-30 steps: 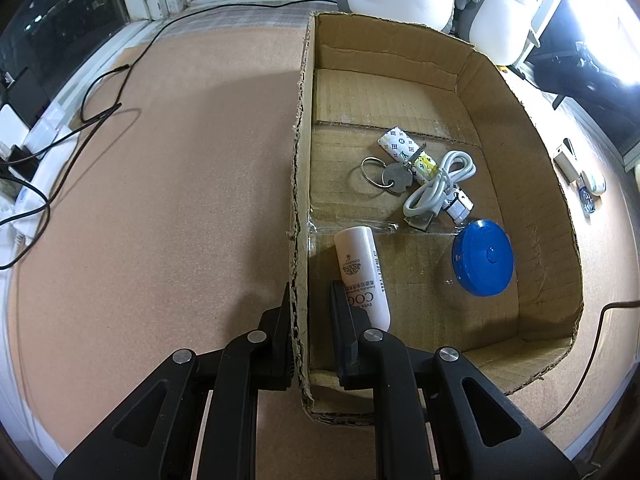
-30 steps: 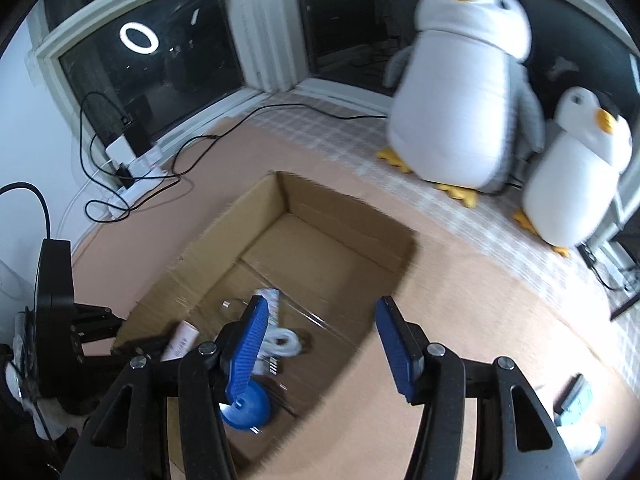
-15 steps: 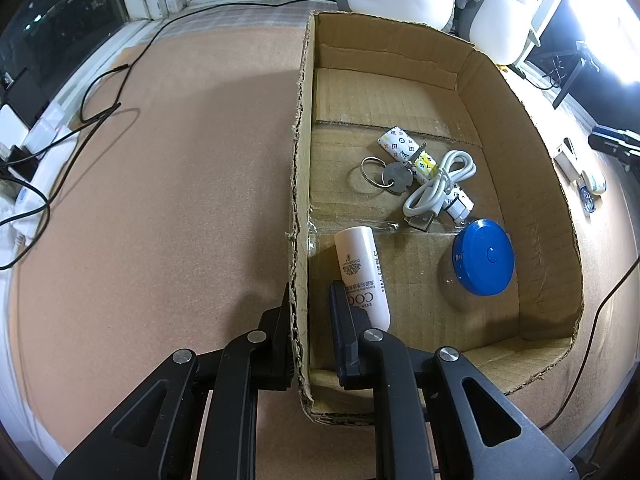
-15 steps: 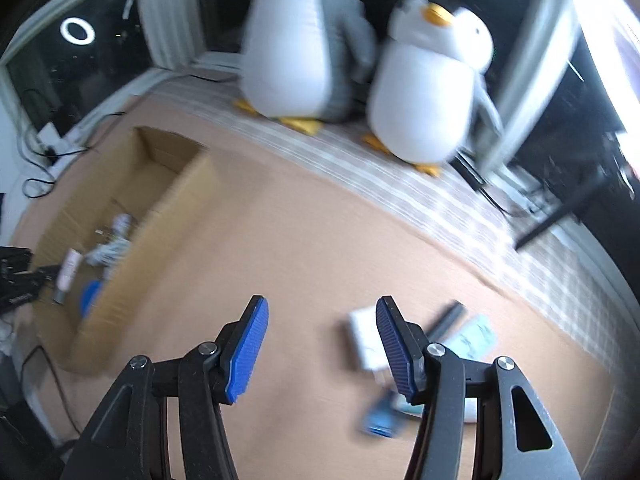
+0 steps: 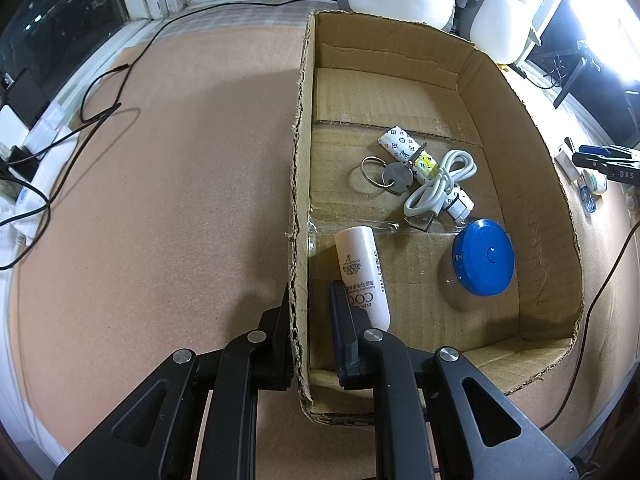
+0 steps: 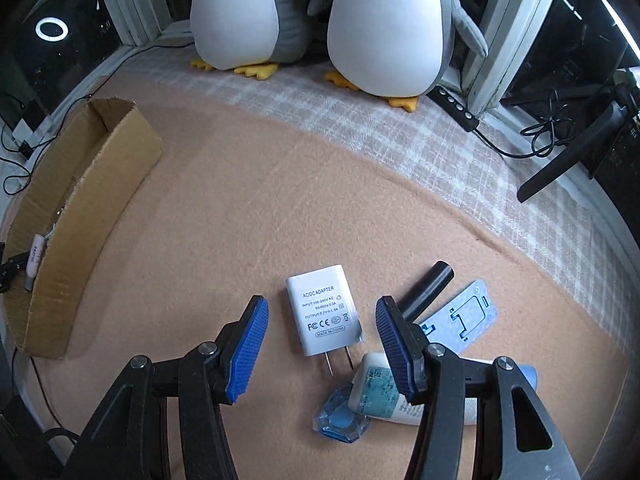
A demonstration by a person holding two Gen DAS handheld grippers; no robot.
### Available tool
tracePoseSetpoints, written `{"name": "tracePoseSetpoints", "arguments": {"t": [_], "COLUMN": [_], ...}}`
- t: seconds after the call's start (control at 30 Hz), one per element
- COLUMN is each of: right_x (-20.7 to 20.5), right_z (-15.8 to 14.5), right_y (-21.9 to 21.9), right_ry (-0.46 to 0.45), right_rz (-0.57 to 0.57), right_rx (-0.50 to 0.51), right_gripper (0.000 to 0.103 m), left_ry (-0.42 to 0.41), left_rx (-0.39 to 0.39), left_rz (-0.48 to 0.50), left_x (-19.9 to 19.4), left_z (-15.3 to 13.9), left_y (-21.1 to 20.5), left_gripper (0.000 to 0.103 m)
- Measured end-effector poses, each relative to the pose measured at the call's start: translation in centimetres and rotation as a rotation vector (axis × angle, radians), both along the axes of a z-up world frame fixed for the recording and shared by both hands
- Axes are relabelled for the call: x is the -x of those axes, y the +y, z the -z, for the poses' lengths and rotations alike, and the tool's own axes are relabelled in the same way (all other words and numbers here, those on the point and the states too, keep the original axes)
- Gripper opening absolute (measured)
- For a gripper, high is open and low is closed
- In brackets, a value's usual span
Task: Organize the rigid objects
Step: 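Return the right gripper and grasp the white USB charger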
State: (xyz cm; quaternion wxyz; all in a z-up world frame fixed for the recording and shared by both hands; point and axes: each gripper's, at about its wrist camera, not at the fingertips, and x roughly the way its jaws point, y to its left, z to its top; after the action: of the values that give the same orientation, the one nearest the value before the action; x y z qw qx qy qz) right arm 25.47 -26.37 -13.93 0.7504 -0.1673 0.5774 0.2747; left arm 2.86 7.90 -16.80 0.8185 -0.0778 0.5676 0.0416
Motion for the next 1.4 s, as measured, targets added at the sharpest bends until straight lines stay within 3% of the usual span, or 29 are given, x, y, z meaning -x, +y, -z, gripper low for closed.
{"name": "tracePoseSetpoints", "arguments": {"t": [0.43,0.6,0.73,1.03,1.4], "right_x": [-1.1,-1.3,-1.4,-1.1,0.1], "right_z": [2.3,2.5,2.6,2.4,0.1], "right_y": [0.9,1.3,1.7,1.9,2.4], "right_ry": [0.039,0.048,0.055,0.039,0.011], "right_rz": [0.007,0.005,0.004,0.034,0.041], "right_rx": [0.059,0.059,0.057,0.04,-0.004], "right_gripper": [0.051,0.037,0.033,0.032,0.032], "left_ry": [0.0,0.001,0.0,0.0,0.0], "left_rx": [-0.001,-0.002,-0.001,-0.01,-0.012], "left_rz": [0.001,0.001,0.001,0.003,0.004], "left_x": [-0.1,-0.1,-0.1,0.0,0.1], "left_z": [0.1,0.1,0.1,0.1,0.0], "left_y": [0.1,0.1,0.1,0.1,0.1], "left_gripper": [0.013,0.013,0.013,0.013,0.013]}}
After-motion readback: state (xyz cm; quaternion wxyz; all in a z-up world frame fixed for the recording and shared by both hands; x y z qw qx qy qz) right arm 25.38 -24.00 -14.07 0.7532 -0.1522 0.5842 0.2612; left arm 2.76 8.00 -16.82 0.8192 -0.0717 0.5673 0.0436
